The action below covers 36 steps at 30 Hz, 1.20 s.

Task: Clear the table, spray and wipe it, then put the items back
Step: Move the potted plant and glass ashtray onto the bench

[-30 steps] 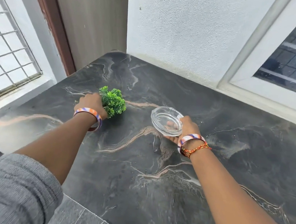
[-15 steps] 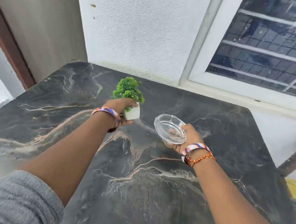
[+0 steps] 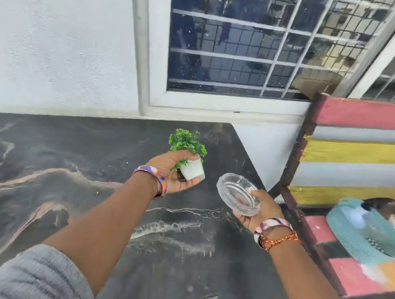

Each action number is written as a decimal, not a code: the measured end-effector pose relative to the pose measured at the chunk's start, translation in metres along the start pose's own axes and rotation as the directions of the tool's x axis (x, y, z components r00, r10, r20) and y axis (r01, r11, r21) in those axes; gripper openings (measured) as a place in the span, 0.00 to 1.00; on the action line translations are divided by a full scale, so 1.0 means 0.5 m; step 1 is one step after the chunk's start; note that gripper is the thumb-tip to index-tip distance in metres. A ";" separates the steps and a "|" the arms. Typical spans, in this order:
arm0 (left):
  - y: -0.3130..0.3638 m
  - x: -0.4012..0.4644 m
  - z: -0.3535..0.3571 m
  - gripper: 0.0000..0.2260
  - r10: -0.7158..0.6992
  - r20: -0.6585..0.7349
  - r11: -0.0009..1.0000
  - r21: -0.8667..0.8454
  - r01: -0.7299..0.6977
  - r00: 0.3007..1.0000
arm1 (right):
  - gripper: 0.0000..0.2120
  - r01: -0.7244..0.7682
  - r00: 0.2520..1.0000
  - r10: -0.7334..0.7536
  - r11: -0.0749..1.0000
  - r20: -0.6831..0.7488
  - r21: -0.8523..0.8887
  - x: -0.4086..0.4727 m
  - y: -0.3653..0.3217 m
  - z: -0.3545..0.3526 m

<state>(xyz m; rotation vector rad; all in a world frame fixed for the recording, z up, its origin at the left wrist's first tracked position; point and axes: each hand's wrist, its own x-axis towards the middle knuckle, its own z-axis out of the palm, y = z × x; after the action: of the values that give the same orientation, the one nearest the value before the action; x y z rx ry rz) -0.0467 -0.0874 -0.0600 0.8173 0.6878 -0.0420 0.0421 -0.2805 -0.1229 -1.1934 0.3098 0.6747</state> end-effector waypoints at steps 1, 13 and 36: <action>-0.019 0.013 0.038 0.04 -0.021 0.028 1.000 0.021 0.020 0.999 | 0.08 0.004 1.000 -0.003 1.000 -0.014 0.020 -0.006 -0.015 -0.039; -0.302 0.140 0.543 0.05 -0.205 0.253 0.960 0.241 0.144 0.945 | 0.09 0.111 0.963 -0.049 0.968 -0.264 0.226 -0.080 -0.217 -0.531; -0.614 0.538 1.132 0.08 -0.461 0.359 0.780 0.600 0.179 0.812 | 0.11 0.035 0.655 0.123 0.981 -0.746 0.193 0.099 -0.495 -1.086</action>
<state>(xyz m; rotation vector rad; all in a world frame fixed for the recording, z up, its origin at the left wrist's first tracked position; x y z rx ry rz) 0.3858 -0.6285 -0.1450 1.1644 0.3154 -0.7855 0.3025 -0.8181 -0.1591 -1.2340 1.0975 0.1304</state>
